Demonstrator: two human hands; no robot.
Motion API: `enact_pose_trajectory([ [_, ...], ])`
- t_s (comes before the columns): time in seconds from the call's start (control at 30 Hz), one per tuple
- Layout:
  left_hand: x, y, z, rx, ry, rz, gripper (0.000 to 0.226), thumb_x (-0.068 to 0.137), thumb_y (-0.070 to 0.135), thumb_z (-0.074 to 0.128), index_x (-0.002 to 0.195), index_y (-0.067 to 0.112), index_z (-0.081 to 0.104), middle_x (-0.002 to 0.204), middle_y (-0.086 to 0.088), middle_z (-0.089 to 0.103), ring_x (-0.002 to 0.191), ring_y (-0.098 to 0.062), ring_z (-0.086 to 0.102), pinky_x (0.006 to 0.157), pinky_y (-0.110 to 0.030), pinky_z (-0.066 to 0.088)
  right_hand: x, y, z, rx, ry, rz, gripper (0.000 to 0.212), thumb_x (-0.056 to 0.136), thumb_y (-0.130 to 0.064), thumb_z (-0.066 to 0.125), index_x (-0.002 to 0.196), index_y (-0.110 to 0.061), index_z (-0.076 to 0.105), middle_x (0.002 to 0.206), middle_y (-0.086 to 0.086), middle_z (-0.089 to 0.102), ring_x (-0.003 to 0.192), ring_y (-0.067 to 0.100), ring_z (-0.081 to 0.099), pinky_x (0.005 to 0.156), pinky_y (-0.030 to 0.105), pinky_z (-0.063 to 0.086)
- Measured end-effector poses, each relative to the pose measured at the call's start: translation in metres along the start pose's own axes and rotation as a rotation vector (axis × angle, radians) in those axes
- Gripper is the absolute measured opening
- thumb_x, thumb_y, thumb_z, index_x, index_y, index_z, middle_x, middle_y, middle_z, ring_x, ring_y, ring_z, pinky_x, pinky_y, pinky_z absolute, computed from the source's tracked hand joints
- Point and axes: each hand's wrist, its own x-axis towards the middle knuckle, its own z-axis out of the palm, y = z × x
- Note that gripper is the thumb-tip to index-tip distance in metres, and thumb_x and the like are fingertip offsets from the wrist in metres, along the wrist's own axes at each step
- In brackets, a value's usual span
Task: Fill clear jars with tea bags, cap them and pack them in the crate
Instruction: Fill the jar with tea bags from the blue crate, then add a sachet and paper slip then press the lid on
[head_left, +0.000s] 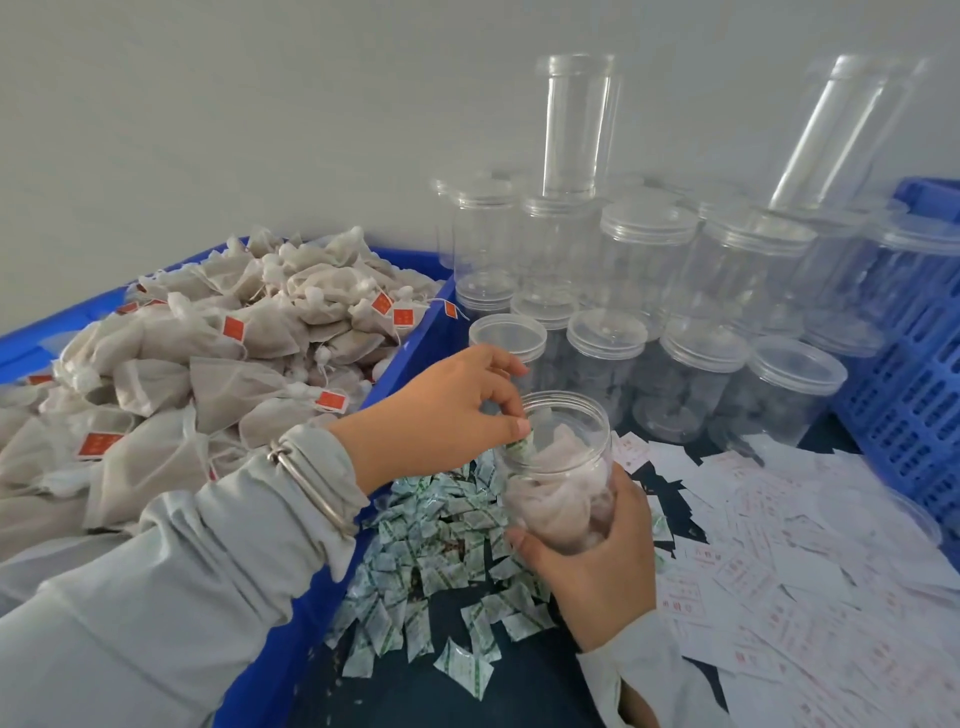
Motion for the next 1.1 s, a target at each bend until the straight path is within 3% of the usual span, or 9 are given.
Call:
enact_pose_trajectory([
  [0.07,-0.001,0.001,0.000,-0.035,-0.031,-0.033,0.013,0.087,0.042,0.060,0.089,0.031,0.067,0.120,0.021,0.047,0.106,0.003,0.048,0.089,-0.016,0.036,0.000,-0.002,-0.001,0.069,-0.032,0.006,0.095,0.049,-0.006,0.091,0.130,-0.017,0.044,0.125,0.003,0.050,0.112,0.016,0.058,0.088,0.031,0.055],
  [0.17,-0.003,0.004,0.002,-0.113,-0.148,-0.058,0.062,0.066,0.071,0.053,0.121,0.041,0.051,0.115,0.022,0.054,0.104,0.002,0.055,0.090,-0.021,0.045,-0.001,-0.007,-0.002,0.136,-0.063,-0.005,0.093,0.052,0.000,0.089,0.132,-0.007,0.042,0.126,0.015,0.053,0.112,0.025,0.059,0.090,0.044,0.054],
  [0.33,-0.002,0.005,0.014,-0.215,-0.216,-0.047,0.108,0.054,0.066,0.070,0.144,0.039,0.018,0.137,0.014,0.048,0.123,-0.003,0.049,0.105,-0.031,0.042,-0.001,-0.013,-0.006,0.208,-0.051,-0.050,0.086,0.057,0.012,0.084,0.131,-0.005,0.044,0.113,0.004,0.062,0.092,0.002,0.066,0.066,0.013,0.054],
  [0.43,0.000,0.005,0.020,-0.268,-0.196,-0.051,0.121,0.051,0.059,0.079,0.148,0.033,0.011,0.132,0.016,0.050,0.124,-0.002,0.048,0.107,-0.034,0.041,0.000,-0.014,-0.007,0.239,-0.120,-0.078,0.090,0.053,-0.002,0.083,0.133,-0.007,0.041,0.110,0.000,0.066,0.094,0.004,0.067,0.068,0.013,0.053],
  [0.53,0.001,0.006,0.022,-0.265,-0.108,-0.047,0.107,0.044,0.060,0.082,0.137,0.029,0.038,0.122,0.017,0.057,0.114,0.002,0.055,0.103,-0.030,0.044,-0.001,-0.017,-0.008,0.248,-0.182,-0.093,0.091,0.054,-0.017,0.087,0.132,-0.012,0.040,0.115,-0.010,0.065,0.100,0.006,0.066,0.074,0.014,0.052],
  [0.67,0.002,0.004,0.016,-0.271,0.041,-0.083,0.087,0.043,0.071,0.075,0.119,0.036,0.050,0.108,0.019,0.063,0.103,0.005,0.059,0.095,-0.023,0.046,0.009,-0.028,-0.010,0.267,-0.238,-0.008,0.088,0.059,-0.078,0.065,0.125,-0.022,0.047,0.108,-0.010,0.067,0.098,-0.002,0.064,0.071,0.010,0.051],
  [0.8,0.003,0.002,0.012,-0.310,0.181,-0.118,0.085,0.042,0.070,0.070,0.117,0.038,0.046,0.106,0.022,0.061,0.102,0.006,0.056,0.083,-0.015,0.041,0.040,-0.019,-0.039,-0.080,-0.064,0.047,0.023,0.094,-0.037,0.053,0.116,-0.035,0.055,0.125,-0.010,0.058,0.101,-0.013,0.054,0.076,-0.003,0.036],
  [0.9,0.005,-0.002,0.013,-0.283,0.181,-0.134,0.087,0.038,0.072,0.068,0.117,0.041,0.044,0.106,0.022,0.059,0.102,0.005,0.055,0.079,-0.011,0.038,0.075,0.000,-0.064,-0.528,-0.099,0.044,0.033,0.094,-0.015,0.055,0.127,-0.017,0.058,0.131,0.000,0.056,0.097,0.008,0.052,0.084,0.008,0.032],
  [1.1,0.006,-0.001,0.015,-0.260,0.151,-0.141,0.080,0.037,0.073,0.068,0.109,0.051,0.043,0.108,0.023,0.057,0.103,0.005,0.054,0.078,-0.011,0.038,0.076,0.036,-0.064,-1.002,-0.327,0.096,0.054,0.088,-0.046,0.059,0.133,-0.018,0.053,0.142,-0.003,0.042,0.132,0.017,0.034,0.109,0.026,0.025],
])
